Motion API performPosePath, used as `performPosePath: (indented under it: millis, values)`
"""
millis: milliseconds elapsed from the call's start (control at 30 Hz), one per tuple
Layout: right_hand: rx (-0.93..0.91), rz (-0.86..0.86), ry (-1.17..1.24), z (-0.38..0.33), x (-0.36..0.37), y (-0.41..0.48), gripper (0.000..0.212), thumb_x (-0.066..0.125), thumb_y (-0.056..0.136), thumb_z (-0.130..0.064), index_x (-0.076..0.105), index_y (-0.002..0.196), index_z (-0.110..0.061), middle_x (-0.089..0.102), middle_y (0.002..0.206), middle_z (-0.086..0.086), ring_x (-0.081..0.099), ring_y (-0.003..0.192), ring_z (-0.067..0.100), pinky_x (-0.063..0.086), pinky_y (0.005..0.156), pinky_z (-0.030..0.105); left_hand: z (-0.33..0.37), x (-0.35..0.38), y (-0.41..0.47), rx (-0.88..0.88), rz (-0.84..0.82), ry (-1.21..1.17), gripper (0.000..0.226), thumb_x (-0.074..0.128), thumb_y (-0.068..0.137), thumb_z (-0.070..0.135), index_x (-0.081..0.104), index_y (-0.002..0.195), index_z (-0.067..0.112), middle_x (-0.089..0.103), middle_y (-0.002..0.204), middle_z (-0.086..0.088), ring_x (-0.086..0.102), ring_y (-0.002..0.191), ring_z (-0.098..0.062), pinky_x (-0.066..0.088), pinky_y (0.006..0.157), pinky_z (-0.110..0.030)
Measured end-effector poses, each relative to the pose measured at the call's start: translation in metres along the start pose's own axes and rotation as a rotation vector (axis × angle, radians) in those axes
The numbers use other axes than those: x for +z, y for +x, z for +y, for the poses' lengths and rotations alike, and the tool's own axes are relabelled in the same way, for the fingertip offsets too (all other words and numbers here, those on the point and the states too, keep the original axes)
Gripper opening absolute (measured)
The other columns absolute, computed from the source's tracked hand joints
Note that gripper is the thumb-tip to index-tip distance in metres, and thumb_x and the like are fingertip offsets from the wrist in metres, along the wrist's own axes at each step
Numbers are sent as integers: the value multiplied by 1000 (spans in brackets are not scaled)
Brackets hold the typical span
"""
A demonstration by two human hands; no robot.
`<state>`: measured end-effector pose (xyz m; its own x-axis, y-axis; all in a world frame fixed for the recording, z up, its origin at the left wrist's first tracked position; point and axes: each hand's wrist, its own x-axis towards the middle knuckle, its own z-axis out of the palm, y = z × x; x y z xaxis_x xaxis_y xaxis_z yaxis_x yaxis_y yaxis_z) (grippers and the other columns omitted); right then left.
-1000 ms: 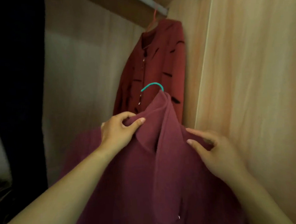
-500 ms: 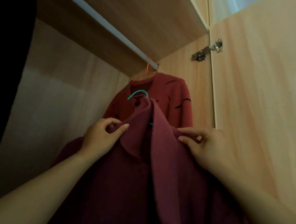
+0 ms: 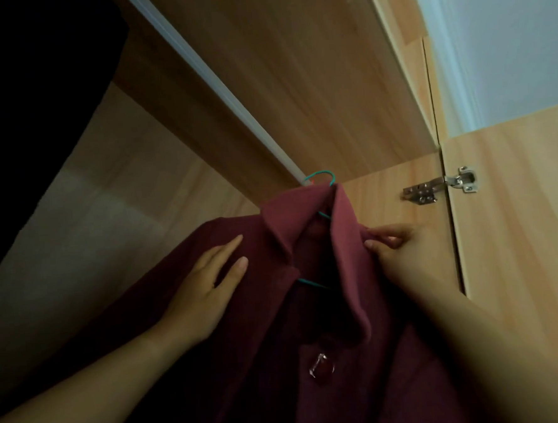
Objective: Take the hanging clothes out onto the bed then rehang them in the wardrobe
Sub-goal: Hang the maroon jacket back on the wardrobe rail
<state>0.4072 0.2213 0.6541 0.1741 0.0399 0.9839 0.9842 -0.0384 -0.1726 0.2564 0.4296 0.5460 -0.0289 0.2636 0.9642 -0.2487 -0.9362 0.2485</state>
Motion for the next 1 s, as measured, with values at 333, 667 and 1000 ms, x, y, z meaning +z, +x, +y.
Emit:
performPosePath:
  millis: [333, 667, 1000]
  values:
    - [-1, -25, -141, -36, 49, 91, 14, 65, 83, -23, 72, 90, -34, 69, 99, 1, 63, 95, 23, 46, 72, 27, 6, 19, 80, 116, -31, 206, 63, 33, 84, 64, 30, 143, 42, 30, 150, 12, 27, 136, -3, 17, 106, -18]
    - [-82, -3, -370, -35, 87, 81, 24, 61, 87, -35, 67, 107, -23, 66, 104, 3, 62, 94, 25, 50, 73, 31, -51, -21, 47, 2, -19, 275, 55, 26, 81, 69, 32, 133, 53, 33, 148, 14, 27, 132, 3, 18, 108, -20]
    - [-192, -20, -585, -18, 69, -38, 59, 27, 94, -55, 27, 146, -26, 12, 157, 7, 5, 144, 28, 18, 110, 49, -41, -41, 8, 2, -71, 354, 60, 28, 83, 61, 36, 139, 41, 36, 145, 13, 29, 128, 5, 19, 104, -17]
